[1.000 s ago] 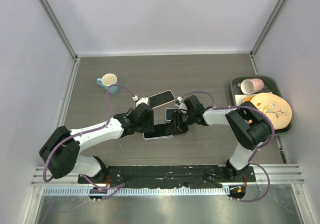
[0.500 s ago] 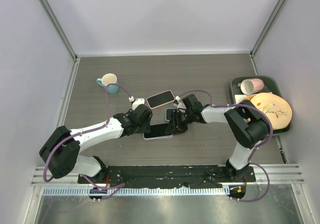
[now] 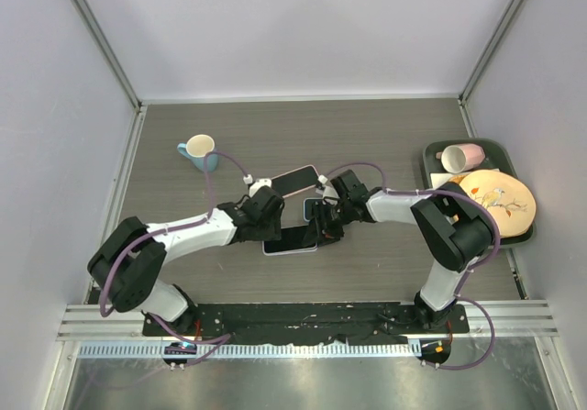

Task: Put the phone into the phone case

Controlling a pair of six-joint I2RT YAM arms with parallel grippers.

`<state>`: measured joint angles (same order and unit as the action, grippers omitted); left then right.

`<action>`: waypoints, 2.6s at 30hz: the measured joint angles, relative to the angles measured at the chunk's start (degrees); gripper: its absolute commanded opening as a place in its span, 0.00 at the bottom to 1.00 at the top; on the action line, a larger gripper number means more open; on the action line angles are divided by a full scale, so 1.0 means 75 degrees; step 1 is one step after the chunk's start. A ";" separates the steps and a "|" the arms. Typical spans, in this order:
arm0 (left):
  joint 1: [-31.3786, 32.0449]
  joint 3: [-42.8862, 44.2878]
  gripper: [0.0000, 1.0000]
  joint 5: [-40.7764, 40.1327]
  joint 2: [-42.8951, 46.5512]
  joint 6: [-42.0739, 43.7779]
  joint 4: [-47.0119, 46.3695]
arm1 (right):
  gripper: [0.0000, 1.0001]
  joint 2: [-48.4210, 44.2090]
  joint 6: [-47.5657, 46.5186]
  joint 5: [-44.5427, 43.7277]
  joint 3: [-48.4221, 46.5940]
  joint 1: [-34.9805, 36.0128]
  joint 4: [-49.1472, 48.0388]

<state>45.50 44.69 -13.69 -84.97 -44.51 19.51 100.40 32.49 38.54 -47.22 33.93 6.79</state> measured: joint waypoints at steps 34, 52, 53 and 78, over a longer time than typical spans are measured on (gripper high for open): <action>0.0373 0.0405 0.31 0.0420 0.0589 0.0388 0.0017 | 0.47 0.0143 -0.0583 -0.1218 -0.1052 0.0507 0.1658; 0.0376 0.0408 0.18 0.0828 -0.0306 0.0178 -0.0440 | 0.54 -0.0052 -0.0764 -0.3252 -0.1647 0.1329 0.2570; 0.0376 0.0408 0.18 0.0828 -0.0309 0.0172 -0.0443 | 0.54 -0.0052 -0.0769 -0.3386 -0.1690 0.1384 0.2623; 0.0382 0.0513 0.16 0.0635 -0.0536 0.0157 -0.0341 | 0.54 -0.1247 -0.1320 -0.5636 -0.2011 0.1711 0.3325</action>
<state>48.36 48.53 -8.93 -88.99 -43.33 16.95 91.05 22.59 -3.73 -62.30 46.76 31.73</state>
